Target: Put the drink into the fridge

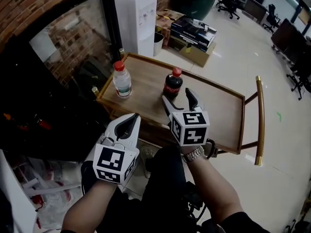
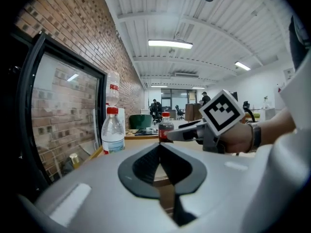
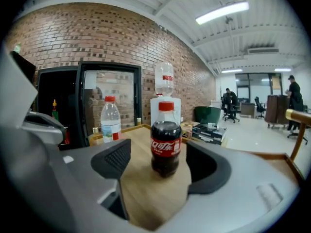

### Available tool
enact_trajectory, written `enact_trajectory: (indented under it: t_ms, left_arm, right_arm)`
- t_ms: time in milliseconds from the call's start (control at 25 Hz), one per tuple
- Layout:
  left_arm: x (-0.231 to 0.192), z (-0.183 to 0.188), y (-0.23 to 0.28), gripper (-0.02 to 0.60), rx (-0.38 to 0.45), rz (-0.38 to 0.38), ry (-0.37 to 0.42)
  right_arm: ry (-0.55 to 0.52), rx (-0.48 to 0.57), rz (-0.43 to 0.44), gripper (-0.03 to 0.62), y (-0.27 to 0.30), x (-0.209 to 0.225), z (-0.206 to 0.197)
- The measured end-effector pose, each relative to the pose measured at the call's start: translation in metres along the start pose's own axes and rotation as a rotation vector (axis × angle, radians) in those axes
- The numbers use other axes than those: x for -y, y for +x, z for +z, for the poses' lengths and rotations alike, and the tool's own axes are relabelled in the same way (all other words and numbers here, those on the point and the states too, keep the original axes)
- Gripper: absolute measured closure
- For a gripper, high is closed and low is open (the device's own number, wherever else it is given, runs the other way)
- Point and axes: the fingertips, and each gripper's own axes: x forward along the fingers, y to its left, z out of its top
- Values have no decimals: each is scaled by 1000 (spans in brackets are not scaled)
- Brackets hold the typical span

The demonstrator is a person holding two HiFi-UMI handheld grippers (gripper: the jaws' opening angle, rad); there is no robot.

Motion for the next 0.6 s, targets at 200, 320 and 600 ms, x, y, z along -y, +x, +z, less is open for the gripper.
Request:
enact_trajectory:
  t_ms: [200,320,600]
  left_arm:
    - [-8,5,26,577,-9,-45,9]
    - [-11,8,41,577,-8,-73,9]
    - [-15,7,59,577,-8,-116,3]
  right_arm:
    - [-3,-22,-17,244,25,11,4]
    - [-3,-37,-18,244,37,16,4]
    - [-12,-66,-20,280,51,18,-2]
